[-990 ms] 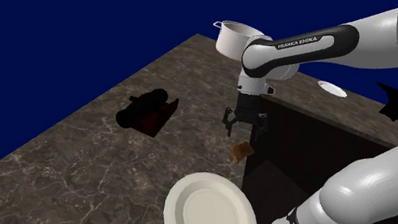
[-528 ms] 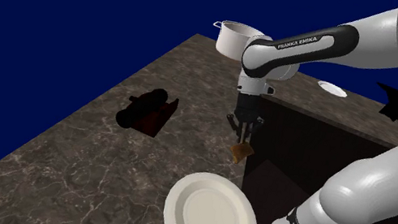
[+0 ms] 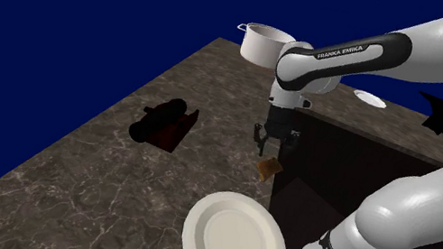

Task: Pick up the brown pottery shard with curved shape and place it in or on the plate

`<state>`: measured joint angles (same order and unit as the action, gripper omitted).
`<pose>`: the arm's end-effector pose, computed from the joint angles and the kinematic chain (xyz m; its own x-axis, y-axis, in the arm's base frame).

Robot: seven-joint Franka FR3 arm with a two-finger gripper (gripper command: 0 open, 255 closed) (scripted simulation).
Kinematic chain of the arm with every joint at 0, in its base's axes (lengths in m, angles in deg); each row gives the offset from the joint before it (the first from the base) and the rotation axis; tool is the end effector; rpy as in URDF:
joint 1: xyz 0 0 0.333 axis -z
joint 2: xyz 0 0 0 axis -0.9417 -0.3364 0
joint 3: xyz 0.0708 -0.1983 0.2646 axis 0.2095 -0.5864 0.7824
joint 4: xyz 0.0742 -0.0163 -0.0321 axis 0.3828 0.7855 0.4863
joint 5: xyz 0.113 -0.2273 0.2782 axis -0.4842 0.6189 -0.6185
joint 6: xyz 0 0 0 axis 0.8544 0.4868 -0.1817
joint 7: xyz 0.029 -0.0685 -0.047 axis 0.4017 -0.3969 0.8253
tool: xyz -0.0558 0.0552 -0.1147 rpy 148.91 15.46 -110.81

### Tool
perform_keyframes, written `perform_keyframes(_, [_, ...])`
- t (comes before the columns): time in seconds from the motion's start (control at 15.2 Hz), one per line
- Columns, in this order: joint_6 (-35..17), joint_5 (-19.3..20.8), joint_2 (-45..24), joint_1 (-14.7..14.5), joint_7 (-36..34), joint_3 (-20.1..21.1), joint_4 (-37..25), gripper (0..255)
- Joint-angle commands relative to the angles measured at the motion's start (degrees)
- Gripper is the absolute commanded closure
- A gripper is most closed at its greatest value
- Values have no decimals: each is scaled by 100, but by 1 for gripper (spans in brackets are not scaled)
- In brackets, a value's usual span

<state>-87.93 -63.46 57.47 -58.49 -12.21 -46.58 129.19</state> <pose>0.3355 -0.0201 0.3527 0.3058 -0.8923 -0.3321 -0.8858 -0.3945 0.2443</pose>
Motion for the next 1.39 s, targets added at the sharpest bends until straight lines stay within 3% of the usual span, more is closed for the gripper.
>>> perform_keyframes(0.0, [-1356, -183, 1635, 241, -1549, 225, 1429, 0])
perform_keyframes(0.07, [-1904, -319, 2539, 367, -2375, 543, 2144, 0])
perform_keyframes(0.59, [-2791, -573, 1963, 312, -2283, 723, 2456, 0])
perform_keyframes(1.06, [-2789, -572, 1964, 312, -2282, 723, 2456, 0])
perform_keyframes(1.12, [-2789, -572, 1964, 312, -2282, 723, 2456, 255])
perform_keyframes(1.32, [-2787, -580, 1965, 302, -2296, 732, 2454, 255])
